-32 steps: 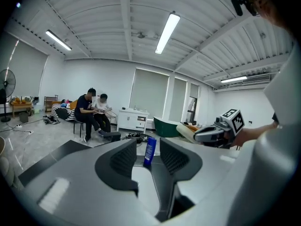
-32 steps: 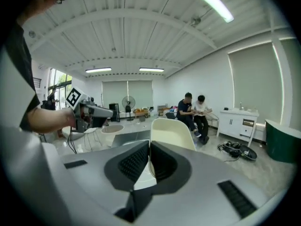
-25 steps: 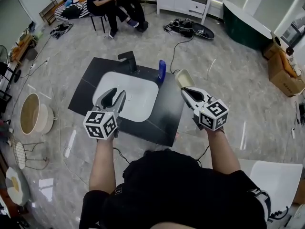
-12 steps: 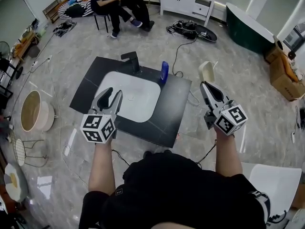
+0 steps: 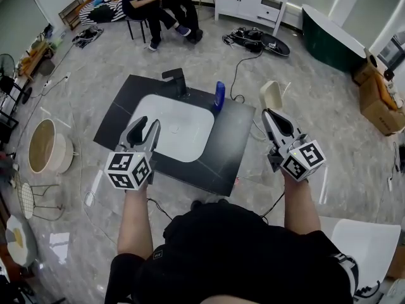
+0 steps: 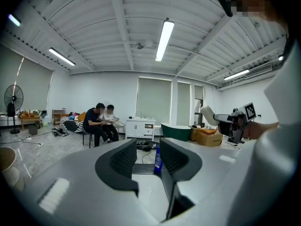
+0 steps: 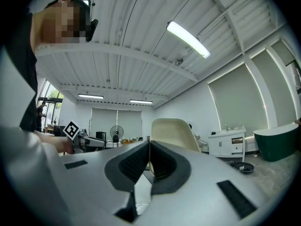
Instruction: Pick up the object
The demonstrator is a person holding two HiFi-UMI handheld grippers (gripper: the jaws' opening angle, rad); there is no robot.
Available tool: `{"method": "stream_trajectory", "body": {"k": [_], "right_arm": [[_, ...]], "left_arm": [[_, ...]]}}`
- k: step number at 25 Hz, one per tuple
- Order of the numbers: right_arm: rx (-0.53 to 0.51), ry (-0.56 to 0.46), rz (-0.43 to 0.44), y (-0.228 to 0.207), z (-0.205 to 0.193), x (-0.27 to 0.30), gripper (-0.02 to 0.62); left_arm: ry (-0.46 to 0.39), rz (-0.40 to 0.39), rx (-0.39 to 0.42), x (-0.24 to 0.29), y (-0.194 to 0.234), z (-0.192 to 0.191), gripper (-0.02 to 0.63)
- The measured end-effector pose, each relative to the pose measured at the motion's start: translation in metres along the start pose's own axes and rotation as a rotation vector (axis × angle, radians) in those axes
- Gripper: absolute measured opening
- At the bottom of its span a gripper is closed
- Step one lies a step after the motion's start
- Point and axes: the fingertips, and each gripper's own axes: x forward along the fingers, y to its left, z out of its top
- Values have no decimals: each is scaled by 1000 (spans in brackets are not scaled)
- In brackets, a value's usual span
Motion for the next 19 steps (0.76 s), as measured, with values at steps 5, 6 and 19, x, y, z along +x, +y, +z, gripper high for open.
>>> {"method": "stream_trajectory", "body": {"k": [5,6,19], "right_arm": [[5,21,8,4,-8,5,18],[5,19,9,4,-7,5,18],[21,22,9,-2,-14,4,18]], "left_arm": [[4,-2,-7,0,-1,-4,161],[5,-1,-8,0,-1,-4,161],[9,8,-20,1,-2,-7,161]]}}
